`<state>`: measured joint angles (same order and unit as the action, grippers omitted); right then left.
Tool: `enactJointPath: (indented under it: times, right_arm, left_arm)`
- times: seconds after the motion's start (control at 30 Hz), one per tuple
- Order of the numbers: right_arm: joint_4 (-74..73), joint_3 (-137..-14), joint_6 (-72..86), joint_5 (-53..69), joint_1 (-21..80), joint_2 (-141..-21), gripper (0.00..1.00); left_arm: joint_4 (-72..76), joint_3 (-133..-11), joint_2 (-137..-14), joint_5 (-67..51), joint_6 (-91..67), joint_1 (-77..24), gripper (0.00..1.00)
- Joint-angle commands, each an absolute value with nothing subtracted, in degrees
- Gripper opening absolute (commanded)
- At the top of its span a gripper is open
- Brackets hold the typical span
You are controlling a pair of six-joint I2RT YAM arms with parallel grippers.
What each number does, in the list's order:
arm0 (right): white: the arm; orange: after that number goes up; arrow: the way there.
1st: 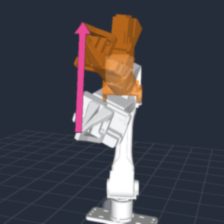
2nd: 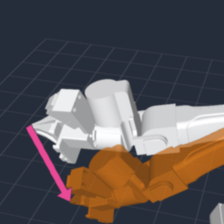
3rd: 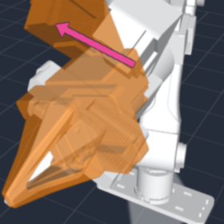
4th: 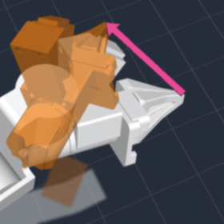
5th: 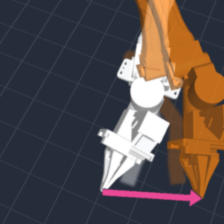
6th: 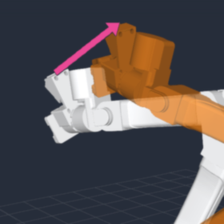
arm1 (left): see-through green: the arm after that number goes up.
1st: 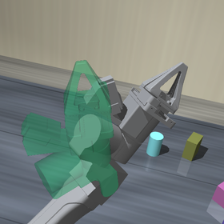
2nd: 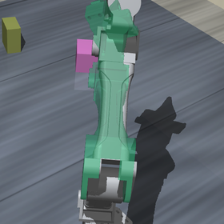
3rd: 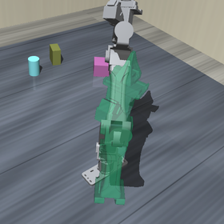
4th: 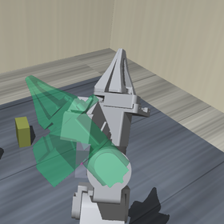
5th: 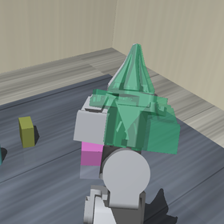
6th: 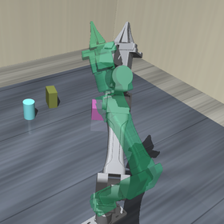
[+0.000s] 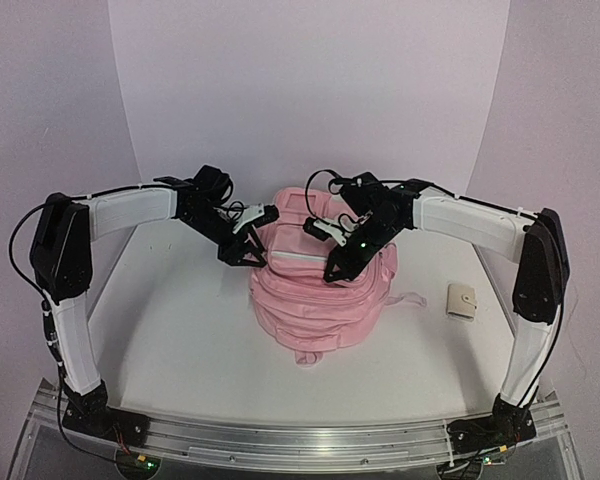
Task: Pack the student bag
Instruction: Zip the student bag at the center of the board.
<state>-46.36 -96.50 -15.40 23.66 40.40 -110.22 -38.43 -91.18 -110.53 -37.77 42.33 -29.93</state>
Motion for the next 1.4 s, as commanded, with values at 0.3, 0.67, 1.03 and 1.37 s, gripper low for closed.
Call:
enactJointPath:
  times: [0.3,0.67,1.03,1.37]
  right_arm:
    - [-53.3,-98.5,-13.7,22.9,39.7,-112.3,0.00]
    - [-53.3,-100.2,-12.9,22.6,39.7,-113.9,0.00]
    - [-53.4,-100.3,-12.7,22.9,39.7,-114.1,0.00]
    - [-53.4,-100.1,-12.5,23.2,39.7,-114.2,0.00]
  left_arm:
    - [-36.3,-88.1,-105.8,-42.1,42.2,-30.2,0.17]
    - [-27.4,-79.2,-98.8,-39.7,35.2,-30.9,0.00]
    - [-21.9,-75.7,-100.1,-37.1,31.0,-31.2,0.46]
    - [-19.2,-75.3,-102.7,-39.6,28.6,-31.3,0.46]
